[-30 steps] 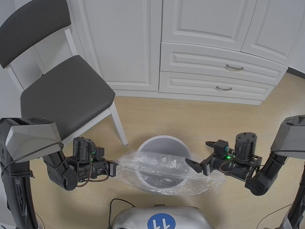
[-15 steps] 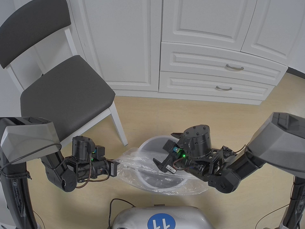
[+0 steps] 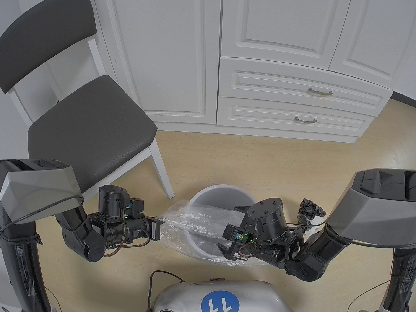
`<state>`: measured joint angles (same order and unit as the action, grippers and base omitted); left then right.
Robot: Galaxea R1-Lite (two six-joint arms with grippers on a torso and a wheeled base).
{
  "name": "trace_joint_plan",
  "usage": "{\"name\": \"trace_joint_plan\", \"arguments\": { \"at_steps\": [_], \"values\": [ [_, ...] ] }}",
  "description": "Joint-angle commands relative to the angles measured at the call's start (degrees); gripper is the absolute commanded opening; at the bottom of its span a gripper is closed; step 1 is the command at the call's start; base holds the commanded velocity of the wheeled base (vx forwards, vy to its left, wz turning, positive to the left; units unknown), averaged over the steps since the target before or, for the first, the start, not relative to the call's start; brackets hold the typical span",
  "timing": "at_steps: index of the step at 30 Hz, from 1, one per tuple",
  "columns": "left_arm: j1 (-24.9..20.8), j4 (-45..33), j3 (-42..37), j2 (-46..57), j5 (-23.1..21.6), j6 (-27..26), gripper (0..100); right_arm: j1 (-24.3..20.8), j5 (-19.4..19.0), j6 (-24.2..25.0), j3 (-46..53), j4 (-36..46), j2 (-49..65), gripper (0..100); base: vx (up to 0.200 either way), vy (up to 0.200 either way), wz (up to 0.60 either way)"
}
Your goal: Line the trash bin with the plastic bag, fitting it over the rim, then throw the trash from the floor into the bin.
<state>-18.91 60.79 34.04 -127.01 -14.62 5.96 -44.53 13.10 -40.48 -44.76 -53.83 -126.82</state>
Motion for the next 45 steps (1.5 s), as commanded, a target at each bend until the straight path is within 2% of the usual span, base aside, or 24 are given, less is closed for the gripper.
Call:
{"name": "trace_joint_plan", "arguments": {
  "at_steps": [1, 7, 12, 13, 16, 17, 26, 31, 35, 37, 39, 44, 45],
  "values": [
    [0.10, 0.03, 0.07, -0.08, 0.03, 0.02, 0, -0.12, -0.01, -0.12, 0.47, -0.04, -0.01, 100, 0.000, 0.000, 0.00],
    [0.27, 0.03, 0.07, 0.01, 0.11, 0.02, 0, -0.38, 0.34, -0.12, -0.32, -0.04, -1.59, 100, 0.000, 0.000, 0.00],
    [0.27, 0.03, 0.07, 0.01, 0.11, 0.54, 0, 2.61, -0.01, -0.12, -3.31, -0.13, -4.93, 100, 0.000, 0.000, 0.00],
    [0.27, 0.03, 0.07, 0.01, 0.11, 0.72, 100, 3.14, -0.01, -0.12, -3.93, -0.13, -5.54, 100, 0.000, 0.000, 0.00],
    [0.36, 0.11, 0.33, -0.08, 0.20, 0.63, 100, 4.54, -0.10, 0.06, -5.07, -0.22, -6.34, 100, 0.000, 0.000, 0.00],
    [0.36, 0.11, 0.33, -0.16, 0.20, 0.63, 100, 4.89, -0.18, -0.03, -5.16, -0.66, -6.25, 0, 0.000, 0.000, 0.00],
    [0.36, 1.08, 0.07, -0.60, 0.29, 0.45, 100, 6.12, -0.27, 0.32, -7.88, -3.12, -5.54, 0, 0.000, 0.000, 0.00],
    [0.19, 2.14, -0.37, -0.52, 0.38, 0.28, 100, 7.71, 0.34, 0.93, -13.24, -2.86, -7.30, 0, 0.000, 0.000, 0.00],
    [0.27, 2.49, -0.46, 0.10, 0.47, 0.37, 100, 8.67, 0.43, 2.87, -17.02, -2.86, -9.76, 0, 0.000, 0.000, 0.00],
    [0.36, 2.49, -0.46, 0.28, 0.47, 0.37, 100, 9.29, 0.52, 5.94, -21.59, -2.59, -12.93, 0, 0.000, 0.000, 0.00],
    [0.36, 2.49, -0.37, 0.28, 0.47, 0.37, 100, 9.55, 0.87, 6.30, -23.44, -2.68, -13.98, 0, 0.000, 0.000, 0.00],
    [0.36, 2.57, -0.37, 0.36, 0.47, 0.37, 100, 10.61, 3.42, 7.53, -29.77, -2.77, -17.15, 0, 0.000, 0.000, 0.00],
    [0.36, 2.57, -0.37, 0.71, 0.47, 0.45, 100, 10.69, 4.21, 9.20, -32.67, -2.77, -18.55, 0, 0.000, 0.000, 0.00]
  ]
}}
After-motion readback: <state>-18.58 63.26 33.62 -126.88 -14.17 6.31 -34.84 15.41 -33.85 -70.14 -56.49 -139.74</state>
